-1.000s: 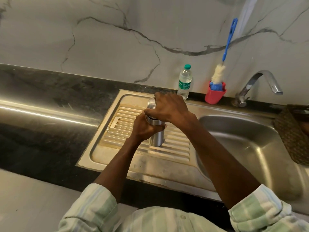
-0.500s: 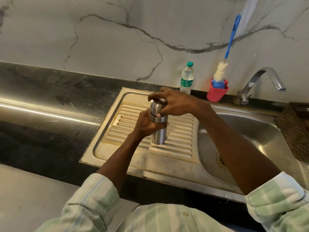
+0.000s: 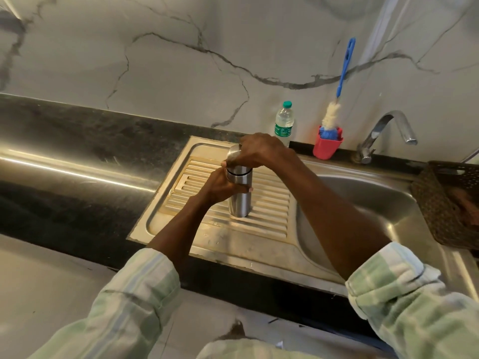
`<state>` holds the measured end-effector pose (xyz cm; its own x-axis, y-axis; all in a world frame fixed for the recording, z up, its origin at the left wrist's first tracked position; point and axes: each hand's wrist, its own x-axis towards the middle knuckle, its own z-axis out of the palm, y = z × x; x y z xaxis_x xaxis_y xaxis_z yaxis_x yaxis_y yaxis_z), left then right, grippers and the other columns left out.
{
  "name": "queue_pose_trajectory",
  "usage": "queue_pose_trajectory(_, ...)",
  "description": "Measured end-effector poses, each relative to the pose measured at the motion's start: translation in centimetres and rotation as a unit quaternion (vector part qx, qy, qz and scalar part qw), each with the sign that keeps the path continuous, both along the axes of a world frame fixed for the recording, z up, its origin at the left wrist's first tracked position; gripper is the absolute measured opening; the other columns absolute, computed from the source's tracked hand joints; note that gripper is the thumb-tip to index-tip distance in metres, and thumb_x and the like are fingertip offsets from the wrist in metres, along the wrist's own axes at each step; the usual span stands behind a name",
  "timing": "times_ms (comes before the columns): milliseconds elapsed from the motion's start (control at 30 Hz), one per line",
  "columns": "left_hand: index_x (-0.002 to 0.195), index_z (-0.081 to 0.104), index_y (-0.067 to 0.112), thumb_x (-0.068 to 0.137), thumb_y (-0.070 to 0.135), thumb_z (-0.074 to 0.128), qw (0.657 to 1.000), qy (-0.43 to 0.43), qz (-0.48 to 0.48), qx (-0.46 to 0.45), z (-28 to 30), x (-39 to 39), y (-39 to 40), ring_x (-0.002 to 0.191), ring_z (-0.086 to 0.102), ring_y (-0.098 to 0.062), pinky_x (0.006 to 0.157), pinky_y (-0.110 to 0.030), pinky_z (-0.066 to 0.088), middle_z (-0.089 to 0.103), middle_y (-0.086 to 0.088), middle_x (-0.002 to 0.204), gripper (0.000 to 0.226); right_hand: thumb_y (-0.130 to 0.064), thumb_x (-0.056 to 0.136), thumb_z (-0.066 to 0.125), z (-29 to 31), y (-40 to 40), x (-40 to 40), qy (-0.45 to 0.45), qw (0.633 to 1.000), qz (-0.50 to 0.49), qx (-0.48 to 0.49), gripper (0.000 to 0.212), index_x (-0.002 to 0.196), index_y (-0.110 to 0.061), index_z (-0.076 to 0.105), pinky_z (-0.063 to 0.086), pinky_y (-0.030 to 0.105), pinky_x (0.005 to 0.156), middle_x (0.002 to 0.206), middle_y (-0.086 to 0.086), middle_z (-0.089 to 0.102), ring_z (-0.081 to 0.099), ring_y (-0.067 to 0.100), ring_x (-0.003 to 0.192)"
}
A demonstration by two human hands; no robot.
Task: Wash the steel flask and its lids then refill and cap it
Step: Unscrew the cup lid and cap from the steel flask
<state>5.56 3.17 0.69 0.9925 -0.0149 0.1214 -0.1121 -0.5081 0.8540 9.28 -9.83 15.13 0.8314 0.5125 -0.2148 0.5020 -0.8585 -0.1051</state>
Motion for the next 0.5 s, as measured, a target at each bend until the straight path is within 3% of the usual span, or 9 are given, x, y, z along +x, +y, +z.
queue_pose_trajectory(67,0.130,0.055,0.024,0.067,0.030,0.091,1.000,0.017,-0.003,0.020,0.5,0.0,0.0,0.112,0.062,-0.015,0.094,-0.039,0.054,0.065,0.002,0.122,0.072,-0.059,0.082,0.065,0.2,0.1,-0.1,0.019,0.999,0.012,0.033,0.059,0.120,-0.014,0.062,0.049,0.034,0.079,0.108,0.002,0.063,0.058,0.020,0.094)
queue_pose_trajectory(200,0.127,0.058,0.018,0.073,0.029,0.088,0.997,0.046,0.012,0.067,1.1,-0.5,-0.3,0.106,0.062,-0.020,0.089,-0.032,0.052,0.067,-0.007,0.120,0.063,-0.034,0.087,0.070,1.0,-0.2,-0.8,0.051,0.995,0.065,0.046,0.060,0.141,-0.019,0.050,0.046,0.031,0.088,0.137,0.004,0.053,0.053,0.023,0.117)
queue_pose_trajectory(267,0.126,0.058,0.018,0.073,0.028,0.087,0.996,0.048,0.018,0.068,1.2,-0.7,-0.5,0.104,0.062,-0.019,0.087,-0.030,0.051,0.067,-0.007,0.119,0.061,-0.018,0.090,0.067,1.3,-0.6,-0.7,0.077,0.992,0.087,0.056,0.060,0.145,-0.023,0.045,0.043,0.027,0.085,0.142,0.004,0.048,0.050,0.023,0.122)
queue_pose_trajectory(367,0.126,0.057,0.018,0.071,0.030,0.088,0.995,0.061,0.036,0.070,1.1,-0.9,-0.6,0.105,0.062,-0.021,0.091,-0.036,0.053,0.067,-0.007,0.119,0.064,-0.002,0.091,0.058,1.6,-0.8,-0.7,0.090,0.988,0.117,0.051,0.056,0.141,-0.025,0.051,0.046,0.026,0.085,0.145,0.004,0.044,0.049,0.024,0.123)
queue_pose_trajectory(500,0.130,0.056,0.019,0.069,0.034,0.089,0.994,0.063,0.039,0.074,1.0,-0.8,-0.6,0.107,0.062,-0.021,0.089,-0.034,0.053,0.065,-0.005,0.121,0.071,0.003,0.090,0.052,1.4,-0.5,-1.0,0.059,0.988,0.132,0.053,0.046,0.126,-0.021,0.064,0.050,0.035,0.098,0.145,0.002,0.048,0.050,0.025,0.125)
